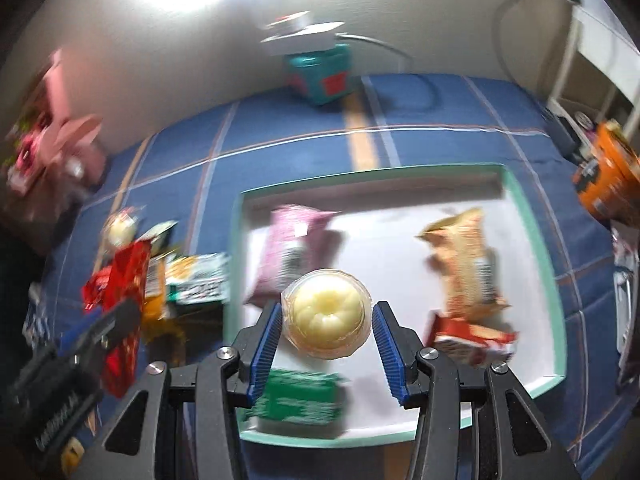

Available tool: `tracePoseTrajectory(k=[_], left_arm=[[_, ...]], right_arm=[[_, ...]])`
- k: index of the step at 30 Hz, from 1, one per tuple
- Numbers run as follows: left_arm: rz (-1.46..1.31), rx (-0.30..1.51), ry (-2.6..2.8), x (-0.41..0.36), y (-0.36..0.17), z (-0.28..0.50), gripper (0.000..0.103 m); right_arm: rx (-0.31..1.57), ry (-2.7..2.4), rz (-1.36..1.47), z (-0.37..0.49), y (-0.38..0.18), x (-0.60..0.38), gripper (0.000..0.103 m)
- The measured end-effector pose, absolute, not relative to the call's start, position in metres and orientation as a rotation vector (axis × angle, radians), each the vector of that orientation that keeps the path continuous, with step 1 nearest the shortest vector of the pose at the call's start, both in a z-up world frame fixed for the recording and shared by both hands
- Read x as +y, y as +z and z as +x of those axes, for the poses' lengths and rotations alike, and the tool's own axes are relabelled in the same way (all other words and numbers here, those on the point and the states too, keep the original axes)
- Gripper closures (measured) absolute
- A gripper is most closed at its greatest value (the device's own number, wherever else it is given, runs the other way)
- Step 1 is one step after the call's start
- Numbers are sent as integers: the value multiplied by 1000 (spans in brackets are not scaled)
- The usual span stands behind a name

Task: Organize snacks
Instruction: 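Carry the bun and red pack into the white tray and open both grippers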

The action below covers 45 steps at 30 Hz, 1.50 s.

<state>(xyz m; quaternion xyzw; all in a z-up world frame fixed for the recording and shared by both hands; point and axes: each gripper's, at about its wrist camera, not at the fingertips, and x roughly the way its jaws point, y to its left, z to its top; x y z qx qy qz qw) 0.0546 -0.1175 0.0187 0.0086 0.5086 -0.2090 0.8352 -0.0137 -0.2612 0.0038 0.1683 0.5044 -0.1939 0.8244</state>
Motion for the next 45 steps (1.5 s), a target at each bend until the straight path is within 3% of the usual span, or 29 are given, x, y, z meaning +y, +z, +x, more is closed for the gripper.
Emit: tracePoseTrajectory(k=[12, 26, 32, 45], left_arm=[[189, 1076, -575, -196, -7, 22, 56], [231, 1079, -586, -207, -25, 20, 55], [231, 1071, -579, -207, -24, 22, 43], [167, 1112, -494, -184, -21, 36, 39]], right_arm=[[1053, -542, 453, -40, -2, -320, 53], [1077, -527, 456, -36, -13, -322, 53], [1086, -524, 454, -34, -15, -321, 53], [1087, -521, 442, -32, -14, -318, 50]])
